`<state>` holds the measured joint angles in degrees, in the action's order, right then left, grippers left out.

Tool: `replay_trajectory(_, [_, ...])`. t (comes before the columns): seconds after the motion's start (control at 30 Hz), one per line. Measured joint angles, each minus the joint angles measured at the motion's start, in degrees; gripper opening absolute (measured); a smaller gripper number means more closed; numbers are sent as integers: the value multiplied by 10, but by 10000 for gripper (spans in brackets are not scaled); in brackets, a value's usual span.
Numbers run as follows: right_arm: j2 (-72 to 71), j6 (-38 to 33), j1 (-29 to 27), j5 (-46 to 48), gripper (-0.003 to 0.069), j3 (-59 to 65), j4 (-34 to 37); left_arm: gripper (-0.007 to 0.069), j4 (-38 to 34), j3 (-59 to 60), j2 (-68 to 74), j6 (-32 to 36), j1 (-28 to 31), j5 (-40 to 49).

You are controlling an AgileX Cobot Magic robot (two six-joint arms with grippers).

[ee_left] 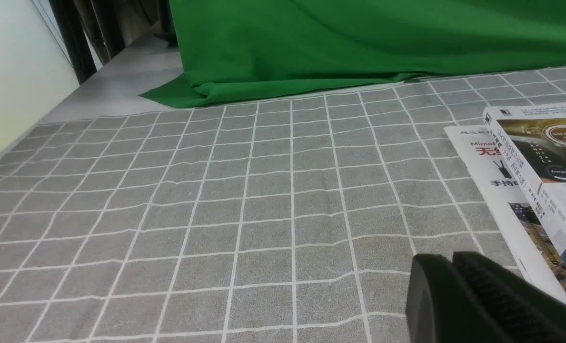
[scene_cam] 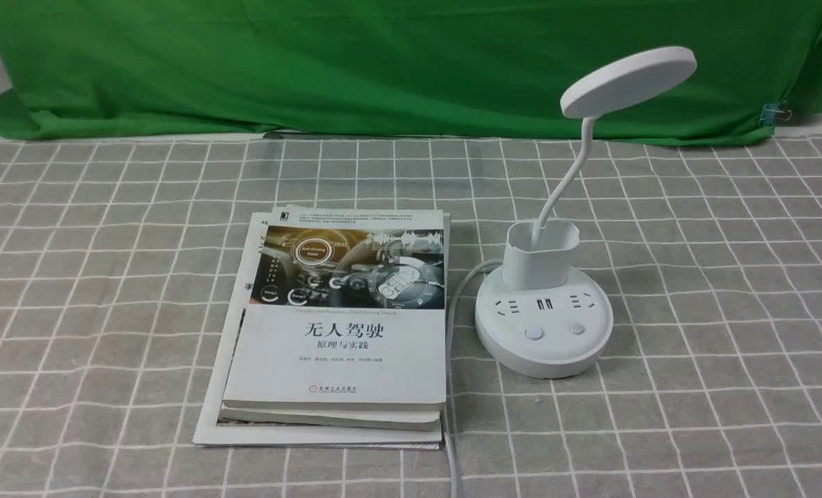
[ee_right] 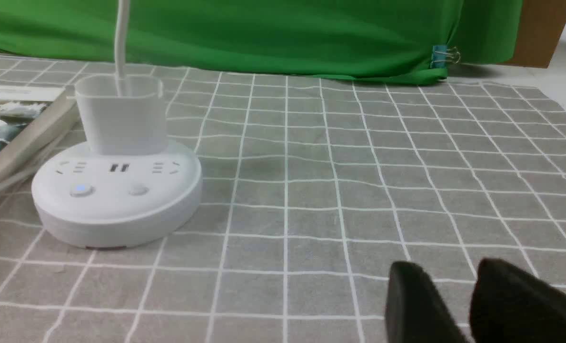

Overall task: Turn on the desk lamp on the grey coffee tablecloth with your hand.
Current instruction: 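Press the button on the base of the white desk lamp with the right gripper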

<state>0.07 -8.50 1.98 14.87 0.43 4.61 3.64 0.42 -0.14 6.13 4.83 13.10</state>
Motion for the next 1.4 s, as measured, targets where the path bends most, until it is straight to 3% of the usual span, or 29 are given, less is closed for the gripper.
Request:
replay_trajectory(0.97, [0, 0, 0, -1, 240, 0, 0, 19, 0, 0, 0, 0, 0, 0])
replay_trajectory(1.07, [0, 6, 0, -33, 240, 0, 2, 19, 0, 0, 0, -1, 0, 0])
replay_trajectory(1.13, [0, 27, 0, -60, 241, 0, 11, 19, 0, 0, 0, 0, 0, 0])
replay_trajectory(1.27, [0, 158, 0, -166, 241, 0, 33, 19, 0, 0, 0, 0, 0, 0])
replay_trajectory(1.3, [0, 222, 0, -201, 241, 0, 37, 19, 0, 0, 0, 0, 0, 0])
replay_trajectory(1.4, [0, 270, 0, -235, 241, 0, 39, 19, 0, 0, 0, 0, 0, 0])
